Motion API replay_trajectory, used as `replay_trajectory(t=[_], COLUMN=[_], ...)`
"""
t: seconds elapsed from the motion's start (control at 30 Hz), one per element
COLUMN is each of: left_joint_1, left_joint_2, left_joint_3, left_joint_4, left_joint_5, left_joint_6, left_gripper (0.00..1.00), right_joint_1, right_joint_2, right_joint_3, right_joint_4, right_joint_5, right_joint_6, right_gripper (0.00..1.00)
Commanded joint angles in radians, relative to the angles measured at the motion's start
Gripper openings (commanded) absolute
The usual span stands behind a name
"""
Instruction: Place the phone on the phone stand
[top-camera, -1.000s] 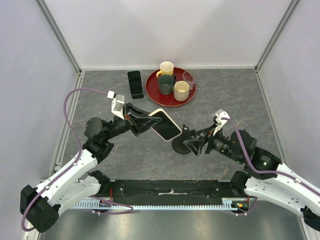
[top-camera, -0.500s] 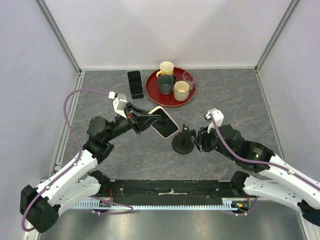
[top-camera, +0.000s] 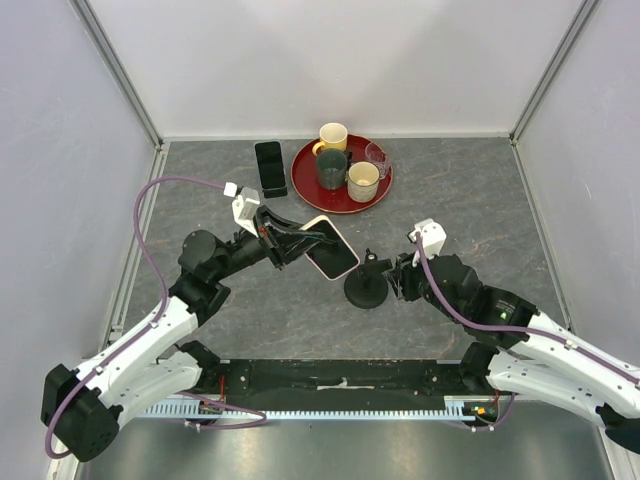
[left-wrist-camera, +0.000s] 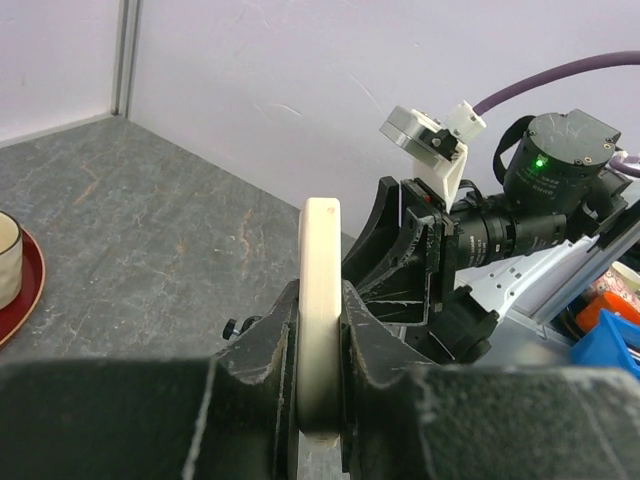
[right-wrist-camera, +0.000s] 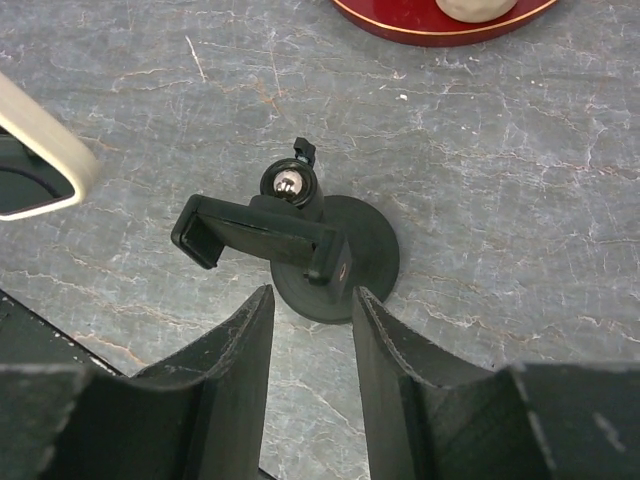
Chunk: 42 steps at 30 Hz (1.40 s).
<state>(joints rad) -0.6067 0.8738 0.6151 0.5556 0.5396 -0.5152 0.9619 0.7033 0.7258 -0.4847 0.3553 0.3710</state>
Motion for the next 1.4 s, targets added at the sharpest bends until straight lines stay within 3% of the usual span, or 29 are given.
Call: replay_trajectory(t=[0.0, 0.93, 1.1, 1.23, 1.37], left_joint_1=[-0.002, -0.002, -0.004, -0.008, -0.028], left_joint_2=[0.007, 0.025, 0.028, 0.053, 0.128], left_joint_3=[0.034, 0.040, 0.038, 0.035, -0.001], left_joint_4=[0.107, 0.119, 0.122, 0.211, 0.499], left_joint_5=[0.039, 0.079, 0.089, 0.157, 0.383], left_joint_6=[-0.020, -0.037, -0.039, -0.043, -0.026], left_gripper=[0.02, 0.02, 0.02, 0.02, 0.02], right_joint_1=[0.003, 0.008, 0.006, 0.008, 0.008], right_joint_2=[-0.007, 0.022, 0.032, 0.035, 0.041], right_joint_3=[-0.022, -0.063, -0.069, -0.077, -0.085], right_joint_4=[0.083, 0.172, 0.184, 0.198, 0.205], right_joint_5=[0.042, 0.048, 0.048, 0.040, 0.030], right_joint_6=[-0.029, -0.049, -0.055, -0.058, -0.082], right_gripper=[0.43, 0.31, 0.24, 0.01, 0.00])
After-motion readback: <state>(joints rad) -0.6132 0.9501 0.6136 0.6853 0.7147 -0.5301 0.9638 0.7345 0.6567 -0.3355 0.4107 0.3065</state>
